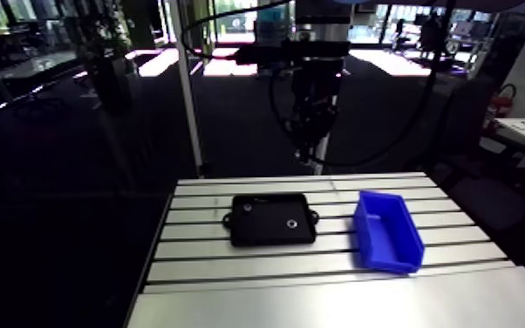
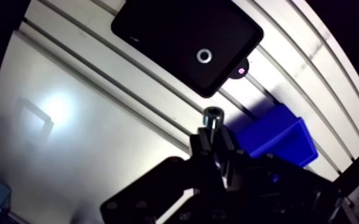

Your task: Pick up the M10 bolt from the tray and put it into the blue bin.

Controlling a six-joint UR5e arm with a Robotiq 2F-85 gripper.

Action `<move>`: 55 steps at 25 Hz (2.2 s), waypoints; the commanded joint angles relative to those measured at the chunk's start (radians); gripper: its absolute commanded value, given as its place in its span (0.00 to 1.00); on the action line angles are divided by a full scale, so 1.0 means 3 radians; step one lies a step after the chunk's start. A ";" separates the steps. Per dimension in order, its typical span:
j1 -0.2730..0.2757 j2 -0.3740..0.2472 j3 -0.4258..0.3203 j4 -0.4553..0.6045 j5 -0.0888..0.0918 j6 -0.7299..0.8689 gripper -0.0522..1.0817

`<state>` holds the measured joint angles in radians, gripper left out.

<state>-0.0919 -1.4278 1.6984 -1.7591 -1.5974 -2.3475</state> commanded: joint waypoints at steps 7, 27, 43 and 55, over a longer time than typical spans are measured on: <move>-0.0614 -0.0085 -0.0004 0.0109 -0.0083 -0.1745 0.93; -0.1259 -0.0055 0.0636 -0.0664 -0.0277 -0.3034 0.92; -0.1346 0.0032 0.0794 -0.0776 -0.0118 -0.3121 0.92; -0.1320 0.0170 0.0876 -0.1022 -0.0118 -0.3101 0.92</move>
<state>-0.4926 -1.4011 1.9592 -2.0529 -1.6331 -3.2830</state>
